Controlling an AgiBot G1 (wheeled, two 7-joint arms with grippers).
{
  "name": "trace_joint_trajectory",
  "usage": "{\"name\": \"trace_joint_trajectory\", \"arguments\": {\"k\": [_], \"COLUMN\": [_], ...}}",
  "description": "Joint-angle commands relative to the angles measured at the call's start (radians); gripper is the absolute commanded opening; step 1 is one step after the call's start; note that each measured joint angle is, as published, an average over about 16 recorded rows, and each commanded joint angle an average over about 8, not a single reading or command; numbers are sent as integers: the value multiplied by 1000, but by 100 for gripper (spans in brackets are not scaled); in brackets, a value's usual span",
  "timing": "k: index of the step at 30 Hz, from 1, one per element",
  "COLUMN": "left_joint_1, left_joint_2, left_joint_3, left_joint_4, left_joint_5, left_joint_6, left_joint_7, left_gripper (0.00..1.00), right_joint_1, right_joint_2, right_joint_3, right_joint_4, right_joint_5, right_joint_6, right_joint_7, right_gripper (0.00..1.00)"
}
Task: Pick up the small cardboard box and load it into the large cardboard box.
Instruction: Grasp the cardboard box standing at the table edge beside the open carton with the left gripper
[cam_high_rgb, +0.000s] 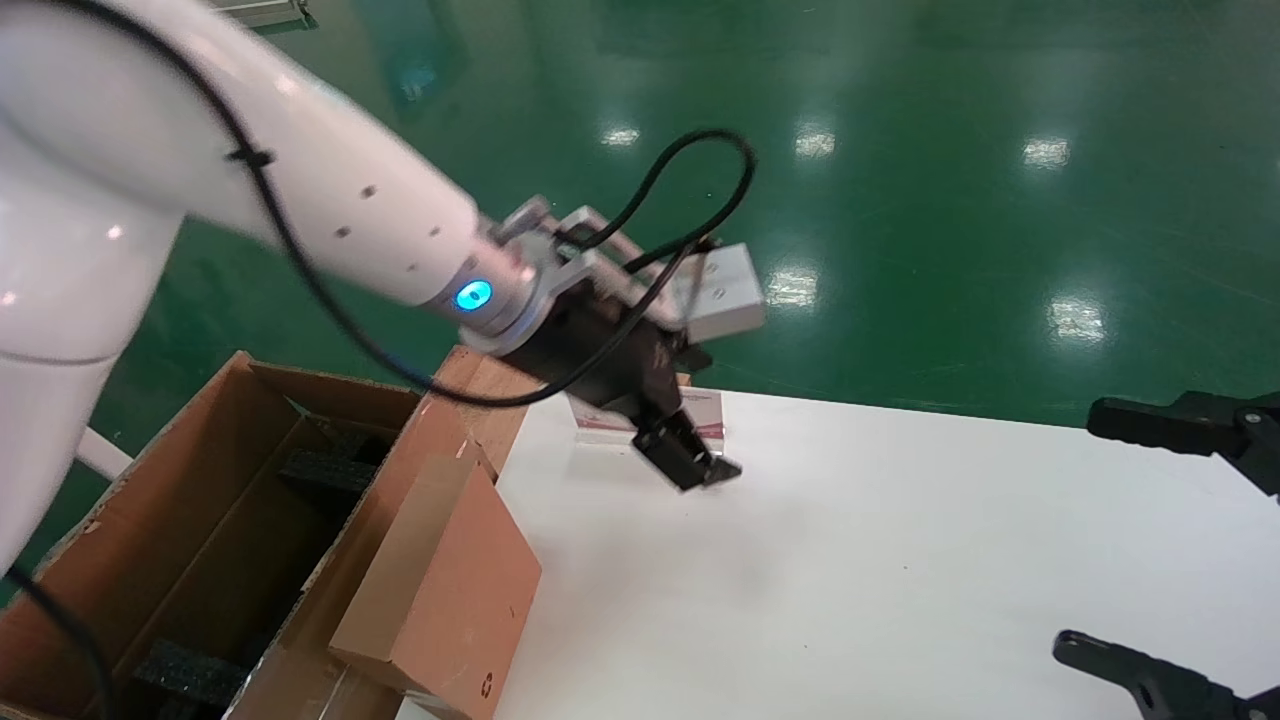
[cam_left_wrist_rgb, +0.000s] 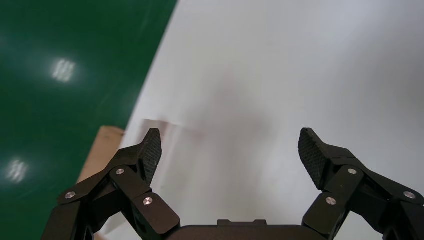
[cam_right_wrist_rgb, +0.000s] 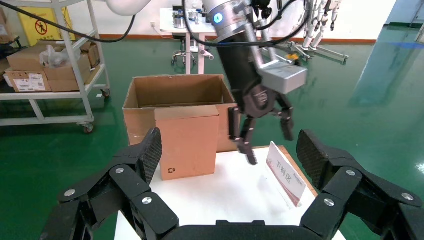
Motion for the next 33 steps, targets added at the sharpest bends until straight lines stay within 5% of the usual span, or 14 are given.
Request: {"name": "trace_joint_trajectory", "arguments": {"k": [1, 4, 10, 24, 33], "left_joint_1": [-43, -84, -100, -93, -173], "left_joint_2": [-43, -122, -89, -170, -143], "left_joint_3": [23, 42, 69, 63, 191], "left_joint_4": [-2, -4, -2, 18, 37], "left_joint_5": [16, -13, -24, -82, -29], "left_joint_6": [13, 19, 7, 8, 25], "left_joint_7": [-37, -21, -19, 0, -66], "left_gripper": [100, 100, 100, 100, 100], "right_joint_1": [0, 0, 0, 0, 0], "right_joint_2": [0, 0, 0, 0, 0], "right_joint_3": [0, 0, 0, 0, -1], "right_joint_4": [0, 0, 0, 0, -1], "right_joint_5": [0, 0, 0, 0, 1], "right_joint_6": [0, 0, 1, 0, 0], "right_joint_7": [0, 0, 0, 0, -1], "right_gripper": [100, 100, 100, 100, 100]}}
